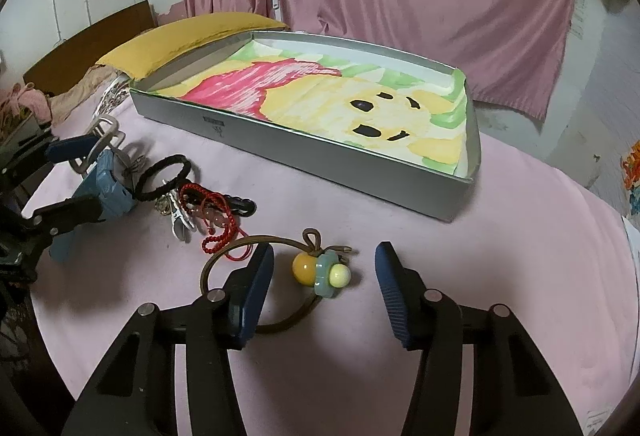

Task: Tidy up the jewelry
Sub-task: 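Grasp the blue smartwatch with the left tool while the right tool grasps the beaded brown hair band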

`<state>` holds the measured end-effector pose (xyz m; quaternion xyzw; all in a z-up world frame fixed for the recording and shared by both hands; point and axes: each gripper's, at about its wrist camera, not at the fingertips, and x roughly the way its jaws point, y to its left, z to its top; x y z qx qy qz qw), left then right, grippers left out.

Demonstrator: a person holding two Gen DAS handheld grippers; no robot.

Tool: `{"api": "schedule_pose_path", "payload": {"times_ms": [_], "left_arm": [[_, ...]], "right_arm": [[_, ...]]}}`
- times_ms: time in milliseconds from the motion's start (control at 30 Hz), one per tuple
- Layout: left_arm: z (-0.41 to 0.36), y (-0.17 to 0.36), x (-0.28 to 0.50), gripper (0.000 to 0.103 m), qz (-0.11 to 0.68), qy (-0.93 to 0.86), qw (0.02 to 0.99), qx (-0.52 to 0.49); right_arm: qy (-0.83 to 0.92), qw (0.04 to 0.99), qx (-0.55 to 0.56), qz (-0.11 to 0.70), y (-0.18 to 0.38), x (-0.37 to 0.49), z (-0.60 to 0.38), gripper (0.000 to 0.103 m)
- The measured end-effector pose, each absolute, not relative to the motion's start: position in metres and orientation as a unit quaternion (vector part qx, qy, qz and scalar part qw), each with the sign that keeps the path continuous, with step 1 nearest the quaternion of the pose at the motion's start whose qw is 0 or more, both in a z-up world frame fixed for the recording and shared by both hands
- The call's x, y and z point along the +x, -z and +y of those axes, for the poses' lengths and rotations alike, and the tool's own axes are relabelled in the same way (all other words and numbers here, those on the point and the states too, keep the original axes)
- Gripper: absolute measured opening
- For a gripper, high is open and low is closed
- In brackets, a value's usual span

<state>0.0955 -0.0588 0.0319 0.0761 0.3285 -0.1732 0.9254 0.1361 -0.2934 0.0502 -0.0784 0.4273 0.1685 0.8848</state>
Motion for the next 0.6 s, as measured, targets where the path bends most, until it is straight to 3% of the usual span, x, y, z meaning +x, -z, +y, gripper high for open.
{"api": "schedule_pose_path", "payload": {"times_ms": [600], "left_arm": [[-0.062,-0.031,0.109,0.07,0.336,0.172,0.922,0.087]], "right_arm": [[-0.17,0.881,-0.073,0.435,-0.047,0.138,-0.296,0.047]]}}
